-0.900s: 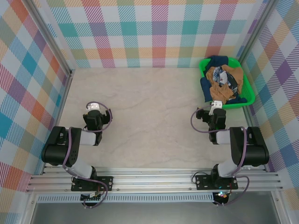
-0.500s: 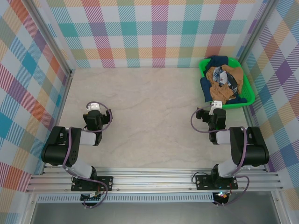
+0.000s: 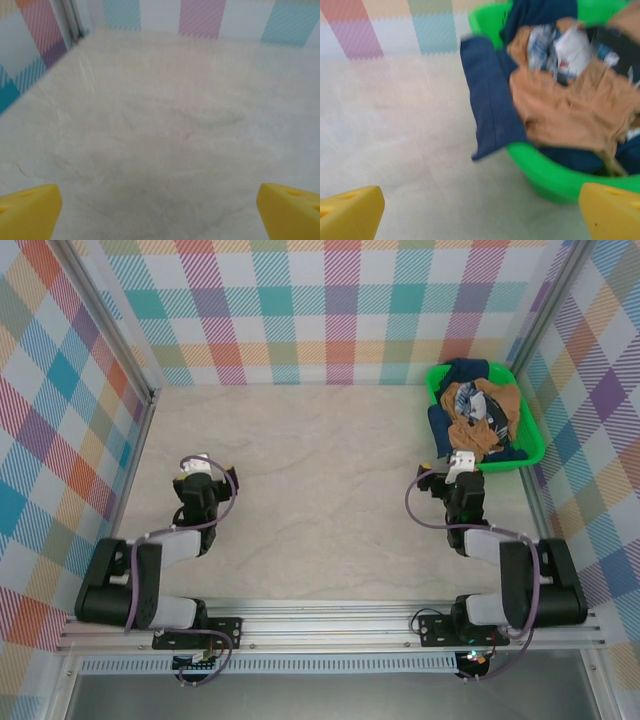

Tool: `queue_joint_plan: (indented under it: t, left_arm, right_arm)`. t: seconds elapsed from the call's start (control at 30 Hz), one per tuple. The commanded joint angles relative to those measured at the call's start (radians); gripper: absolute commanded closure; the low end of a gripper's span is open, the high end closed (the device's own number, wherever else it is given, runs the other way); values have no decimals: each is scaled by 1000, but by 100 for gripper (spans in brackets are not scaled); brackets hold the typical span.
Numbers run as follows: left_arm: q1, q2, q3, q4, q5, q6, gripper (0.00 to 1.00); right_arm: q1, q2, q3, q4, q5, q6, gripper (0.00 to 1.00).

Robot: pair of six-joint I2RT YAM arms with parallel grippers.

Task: Fold and stack the t-shirts

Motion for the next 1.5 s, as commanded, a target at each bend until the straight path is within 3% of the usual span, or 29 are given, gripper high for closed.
queue_joint_plan:
  t: [0.0, 0.07, 0.13, 0.17, 0.2, 0.23, 0.27, 0.3, 0.37, 0.5, 0.6, 0.67, 0.8, 1.13, 1.23, 1.4, 1.47]
  left_arm:
    - [-20, -150, 77, -109, -36, 24, 0]
    - [-29, -205, 144, -155, -30, 30, 0]
    - [-45, -225, 244, -186, -17, -3, 0]
    - [-47, -236, 331, -299, -32, -119, 0]
    - [-41, -232, 451, -516, -54, -262, 0]
    - [-35, -217, 568, -737, -95, -435, 0]
    - [-25, -182, 685, -974, -155, -605, 0]
    - [2, -139, 735, -1043, -90, -677, 0]
    - [39, -60, 802, -1029, 153, -689, 0]
    - [-69, 105, 981, -1086, 383, -650, 5]
    - [-178, 174, 1045, -1099, 452, -643, 12]
    - [-234, 194, 1052, -1086, 475, -644, 18]
    - [-325, 208, 1048, -1113, 447, -642, 20]
    - [-379, 137, 1013, -1196, 384, -617, 24]
    - [-379, 117, 1003, -1211, 370, -613, 26]
    - [-379, 92, 994, -1223, 360, -615, 28]
    - [-380, 87, 988, -1222, 360, -615, 29]
  right_arm:
    - [19, -148, 52, -80, 92, -58, 0]
    - [26, -218, 180, -258, 151, -34, 0]
    - [11, -213, 408, -572, 186, 128, 0]
    - [-7, -181, 557, -797, 134, 223, 0]
    - [-14, -136, 667, -934, 151, 331, 0]
    - [-19, -99, 736, -1046, 211, 488, 0]
    - [-54, -56, 792, -1098, 160, 555, 0]
    - [-98, -22, 827, -1090, 48, 552, 0]
    - [-120, 72, 926, -1171, 29, 561, 7]
    - [-178, 380, 1275, -1456, -79, 529, 22]
    - [-228, 538, 1392, -1485, -216, 526, 31]
    - [-247, 621, 1449, -1506, -255, 521, 31]
    - [-255, 809, 1600, -1609, -258, 489, 30]
    - [-255, 1029, 1738, -1628, -357, 522, 36]
    - [-255, 1042, 1732, -1623, -355, 555, 52]
    - [-255, 958, 1651, -1572, -279, 605, 92]
    - [-254, 900, 1610, -1539, -235, 620, 100]
